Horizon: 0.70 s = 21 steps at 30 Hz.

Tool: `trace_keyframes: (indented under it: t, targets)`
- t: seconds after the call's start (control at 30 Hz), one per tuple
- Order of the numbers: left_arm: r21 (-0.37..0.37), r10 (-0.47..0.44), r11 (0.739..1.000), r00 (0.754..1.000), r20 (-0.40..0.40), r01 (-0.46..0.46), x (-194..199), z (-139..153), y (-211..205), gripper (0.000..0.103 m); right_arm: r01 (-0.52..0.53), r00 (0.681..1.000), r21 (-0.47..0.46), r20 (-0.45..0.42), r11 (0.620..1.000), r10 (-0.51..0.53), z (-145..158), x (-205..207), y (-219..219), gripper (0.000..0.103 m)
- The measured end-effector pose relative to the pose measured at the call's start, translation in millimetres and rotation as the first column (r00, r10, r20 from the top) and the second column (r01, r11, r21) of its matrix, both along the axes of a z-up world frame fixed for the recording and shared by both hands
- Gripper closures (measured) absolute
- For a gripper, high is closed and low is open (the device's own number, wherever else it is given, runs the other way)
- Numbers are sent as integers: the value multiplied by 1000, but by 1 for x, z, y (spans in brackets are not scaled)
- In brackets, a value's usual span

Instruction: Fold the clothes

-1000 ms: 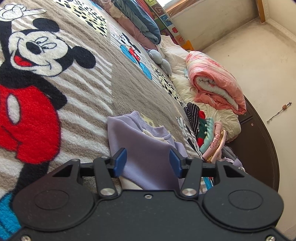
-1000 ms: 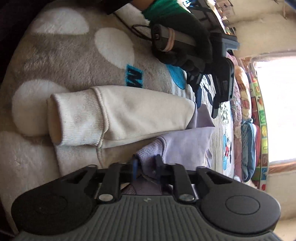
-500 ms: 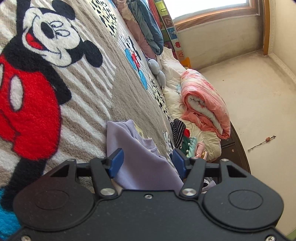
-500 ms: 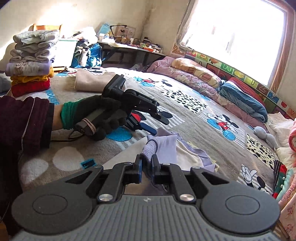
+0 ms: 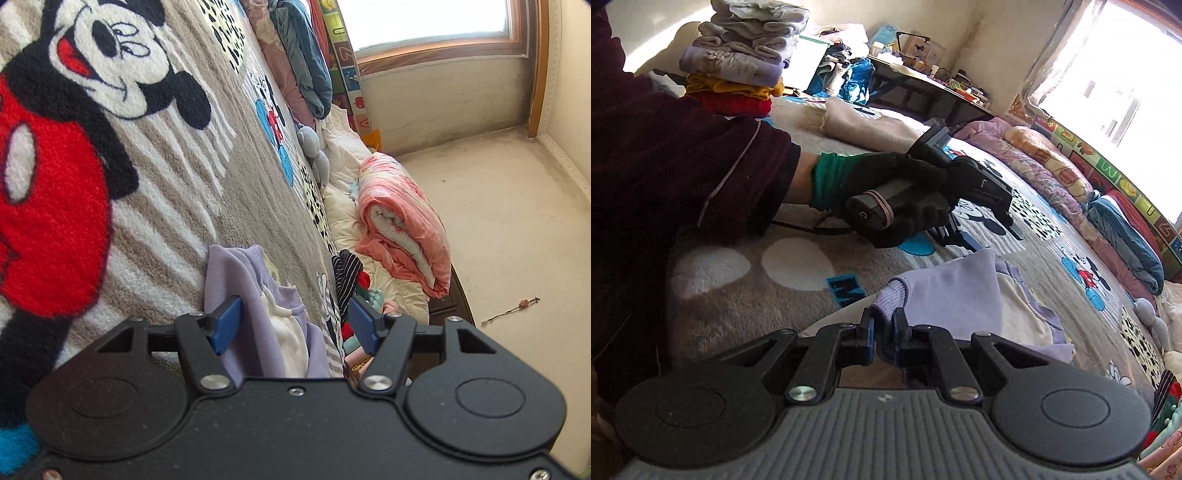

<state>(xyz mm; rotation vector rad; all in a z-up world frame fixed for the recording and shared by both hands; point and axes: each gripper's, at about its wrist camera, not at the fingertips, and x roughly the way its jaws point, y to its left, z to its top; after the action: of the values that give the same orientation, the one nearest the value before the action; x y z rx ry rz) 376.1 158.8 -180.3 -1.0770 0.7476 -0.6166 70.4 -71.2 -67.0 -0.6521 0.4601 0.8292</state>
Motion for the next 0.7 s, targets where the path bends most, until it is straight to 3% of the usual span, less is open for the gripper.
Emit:
trace_keyframes:
  t: [0.6,0.7]
  targets:
    - [20,-5,1000,1000,6,5,-1,-1,-2,41,-49,998,-133,-47,990,43,-34,-11,20,91]
    - [39,-10,999,1000,11,10,-2,1,-3,41,-42,998,-110,-60,993,35,-34,-15,20,80]
